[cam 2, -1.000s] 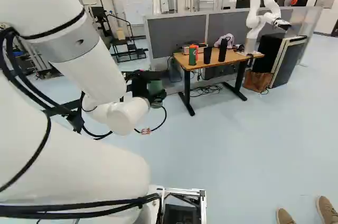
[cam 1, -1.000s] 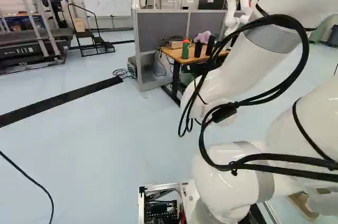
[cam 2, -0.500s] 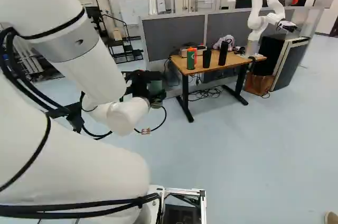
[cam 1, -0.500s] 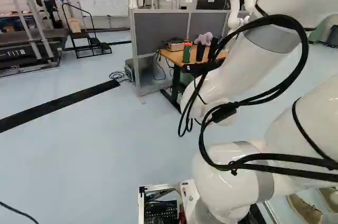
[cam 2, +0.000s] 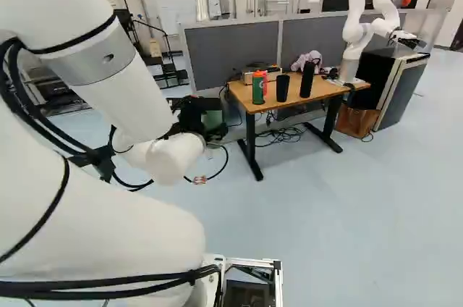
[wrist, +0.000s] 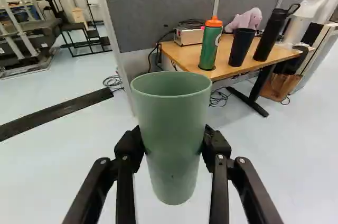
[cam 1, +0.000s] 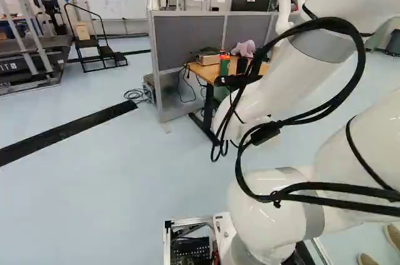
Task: Place the green cup on the table
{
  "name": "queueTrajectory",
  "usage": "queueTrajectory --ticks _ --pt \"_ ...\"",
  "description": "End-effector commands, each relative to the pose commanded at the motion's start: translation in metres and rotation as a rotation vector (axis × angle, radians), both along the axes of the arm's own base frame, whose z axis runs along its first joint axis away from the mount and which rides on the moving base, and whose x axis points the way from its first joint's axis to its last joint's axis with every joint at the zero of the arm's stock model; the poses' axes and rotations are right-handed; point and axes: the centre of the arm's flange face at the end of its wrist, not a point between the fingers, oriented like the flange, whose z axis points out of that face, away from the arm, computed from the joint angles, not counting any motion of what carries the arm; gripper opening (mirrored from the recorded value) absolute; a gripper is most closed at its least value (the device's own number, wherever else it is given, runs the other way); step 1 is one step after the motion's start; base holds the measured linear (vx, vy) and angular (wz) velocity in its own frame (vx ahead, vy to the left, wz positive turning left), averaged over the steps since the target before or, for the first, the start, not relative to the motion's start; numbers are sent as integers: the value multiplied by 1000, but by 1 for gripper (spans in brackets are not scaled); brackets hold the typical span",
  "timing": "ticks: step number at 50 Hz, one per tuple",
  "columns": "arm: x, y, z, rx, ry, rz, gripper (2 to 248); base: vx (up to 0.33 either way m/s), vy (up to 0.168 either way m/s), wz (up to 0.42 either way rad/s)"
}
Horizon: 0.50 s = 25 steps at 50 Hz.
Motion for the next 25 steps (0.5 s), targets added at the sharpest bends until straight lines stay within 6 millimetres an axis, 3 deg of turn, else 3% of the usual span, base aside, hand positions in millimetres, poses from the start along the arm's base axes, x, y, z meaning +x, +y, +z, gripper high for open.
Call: queueTrajectory --ticks 25 --pt "0 0 0 0 0 0 125 317 -3 -32"
